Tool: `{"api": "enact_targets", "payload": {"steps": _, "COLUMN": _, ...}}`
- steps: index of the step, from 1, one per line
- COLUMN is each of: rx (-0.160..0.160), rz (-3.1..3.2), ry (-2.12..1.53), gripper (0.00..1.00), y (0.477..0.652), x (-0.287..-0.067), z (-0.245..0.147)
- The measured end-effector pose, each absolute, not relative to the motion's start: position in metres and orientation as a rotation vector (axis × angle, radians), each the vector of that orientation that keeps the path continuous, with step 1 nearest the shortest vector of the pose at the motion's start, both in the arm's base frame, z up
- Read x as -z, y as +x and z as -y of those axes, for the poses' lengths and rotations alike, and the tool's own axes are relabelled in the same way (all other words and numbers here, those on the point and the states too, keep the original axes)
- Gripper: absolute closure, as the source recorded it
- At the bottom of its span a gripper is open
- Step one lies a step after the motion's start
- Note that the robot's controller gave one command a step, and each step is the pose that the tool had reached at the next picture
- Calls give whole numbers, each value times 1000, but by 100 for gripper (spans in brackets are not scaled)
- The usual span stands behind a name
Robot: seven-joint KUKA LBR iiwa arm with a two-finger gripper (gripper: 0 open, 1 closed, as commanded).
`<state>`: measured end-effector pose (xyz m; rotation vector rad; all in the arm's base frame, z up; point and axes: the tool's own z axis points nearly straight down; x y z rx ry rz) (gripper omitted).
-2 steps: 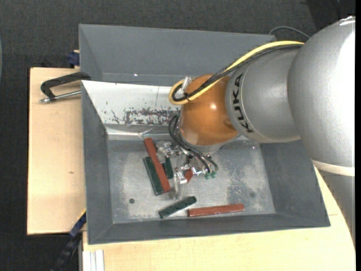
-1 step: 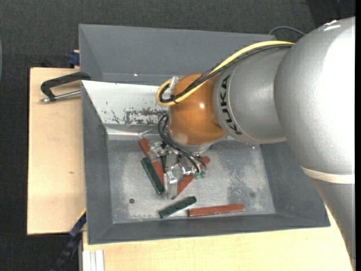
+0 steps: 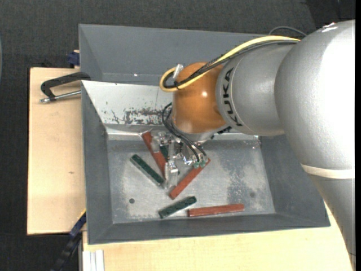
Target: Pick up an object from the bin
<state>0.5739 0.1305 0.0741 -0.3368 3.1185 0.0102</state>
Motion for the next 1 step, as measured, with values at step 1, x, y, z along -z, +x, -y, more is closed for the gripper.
{"api": "enact_targets", "payload": {"steps": 1, "rx": -2, "rz": -3108, "ry": -417, "gripper": 0, "y": 587, "x": -88, "z": -101}}
